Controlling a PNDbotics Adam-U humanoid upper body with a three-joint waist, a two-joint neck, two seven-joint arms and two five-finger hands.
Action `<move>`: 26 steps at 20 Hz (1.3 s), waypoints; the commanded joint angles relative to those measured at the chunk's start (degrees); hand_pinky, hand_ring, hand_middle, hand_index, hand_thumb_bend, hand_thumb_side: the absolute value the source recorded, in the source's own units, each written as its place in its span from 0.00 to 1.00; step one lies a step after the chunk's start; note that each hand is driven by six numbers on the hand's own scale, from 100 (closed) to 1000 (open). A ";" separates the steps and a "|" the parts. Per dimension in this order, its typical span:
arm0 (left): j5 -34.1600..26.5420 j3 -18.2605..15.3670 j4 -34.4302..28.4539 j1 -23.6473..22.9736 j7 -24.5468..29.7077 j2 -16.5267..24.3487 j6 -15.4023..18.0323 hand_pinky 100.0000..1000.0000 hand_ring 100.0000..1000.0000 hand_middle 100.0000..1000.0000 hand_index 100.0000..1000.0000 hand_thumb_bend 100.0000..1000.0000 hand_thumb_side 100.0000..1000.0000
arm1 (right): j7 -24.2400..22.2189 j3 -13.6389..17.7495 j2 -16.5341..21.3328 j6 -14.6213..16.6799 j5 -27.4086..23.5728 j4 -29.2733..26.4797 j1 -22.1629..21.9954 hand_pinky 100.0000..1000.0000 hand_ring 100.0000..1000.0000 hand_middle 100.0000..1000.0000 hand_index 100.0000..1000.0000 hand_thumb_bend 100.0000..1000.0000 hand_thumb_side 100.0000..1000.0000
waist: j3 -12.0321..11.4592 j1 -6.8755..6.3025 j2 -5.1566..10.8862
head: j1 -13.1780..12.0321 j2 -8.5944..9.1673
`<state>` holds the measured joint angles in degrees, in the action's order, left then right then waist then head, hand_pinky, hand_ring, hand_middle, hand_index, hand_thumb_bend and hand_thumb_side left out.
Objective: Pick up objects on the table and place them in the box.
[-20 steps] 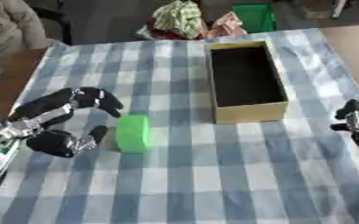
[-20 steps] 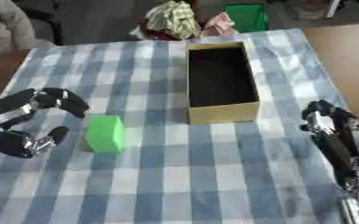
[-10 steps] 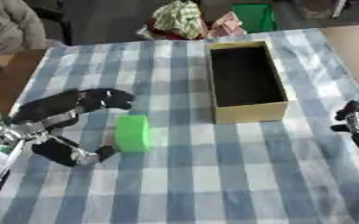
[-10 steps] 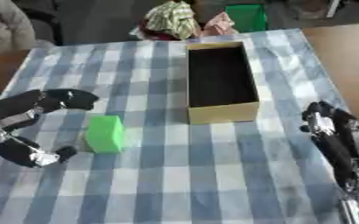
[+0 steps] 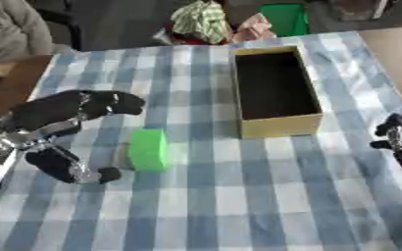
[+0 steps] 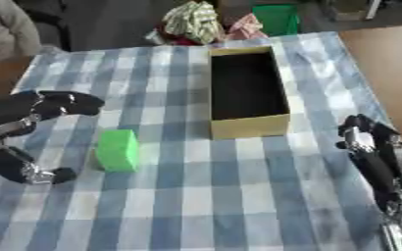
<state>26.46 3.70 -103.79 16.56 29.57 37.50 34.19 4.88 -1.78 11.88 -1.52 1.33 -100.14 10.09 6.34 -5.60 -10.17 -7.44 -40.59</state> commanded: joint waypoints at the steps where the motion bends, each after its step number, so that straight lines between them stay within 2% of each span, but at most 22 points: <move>1: 2.60 0.05 0.42 1.28 5.40 2.62 6.32 0.75 0.82 0.90 0.96 0.41 0.56 | -0.12 0.08 0.94 0.05 -0.10 -0.48 0.43 0.56 1.00 0.44 0.51 0.00 0.49 | 0.01 0.05 0.95 | 0.03 0.48; 4: 3.52 1.01 2.32 2.27 4.49 2.97 5.83 0.74 0.81 0.90 0.96 0.35 0.56 | -0.19 0.03 1.01 0.04 -0.07 -0.42 0.30 0.56 1.00 0.44 0.51 0.00 0.49 | 0.03 -0.01 1.08 | 0.08 0.31; 6: 3.16 1.95 3.98 3.08 4.30 3.30 5.44 0.74 0.81 0.90 0.96 0.29 0.60 | -0.23 -0.01 1.09 0.05 -0.07 -0.40 0.25 0.56 1.00 0.44 0.51 0.00 0.49 | 0.05 -0.05 1.20 | 0.07 0.21; 8: 1.85 3.12 5.97 3.95 4.70 3.69 4.93 0.75 0.80 0.89 0.96 0.21 0.62 | -0.30 -0.08 1.17 0.06 -0.07 -0.37 0.17 0.56 1.00 0.44 0.51 0.00 0.49 | 0.07 -0.11 1.33 | 0.08 0.09; 13: -2.97 5.88 10.20 6.47 6.13 5.24 2.70 0.76 0.80 0.89 0.96 0.12 0.70 | -0.51 -0.23 1.38 0.08 -0.02 -0.26 -0.03 0.56 1.00 0.44 0.51 0.00 0.48 | 0.07 -0.27 1.66 | -0.07 -0.27; 20: -9.92 8.92 13.66 9.25 10.83 6.64 -0.28 0.76 0.80 0.89 0.96 0.04 0.81 | -0.77 -0.43 1.57 0.06 0.03 -0.09 -0.24 0.56 1.00 0.44 0.51 0.00 0.49 | 0.21 -0.51 1.90 | -0.36 -0.73; 26: -13.18 9.90 13.56 9.62 14.52 6.81 -1.93 0.77 0.80 0.89 0.96 0.03 0.88 | -0.85 -0.51 1.59 -0.02 0.06 0.05 -0.23 0.56 1.00 0.44 0.51 0.00 0.50 | 0.38 -0.71 1.91 | -0.28 -0.89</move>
<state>14.12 13.73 -89.75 25.30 37.27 41.90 26.49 4.19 -2.17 12.44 -1.64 1.34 -99.58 9.51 6.70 -6.51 -9.14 -7.57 -41.22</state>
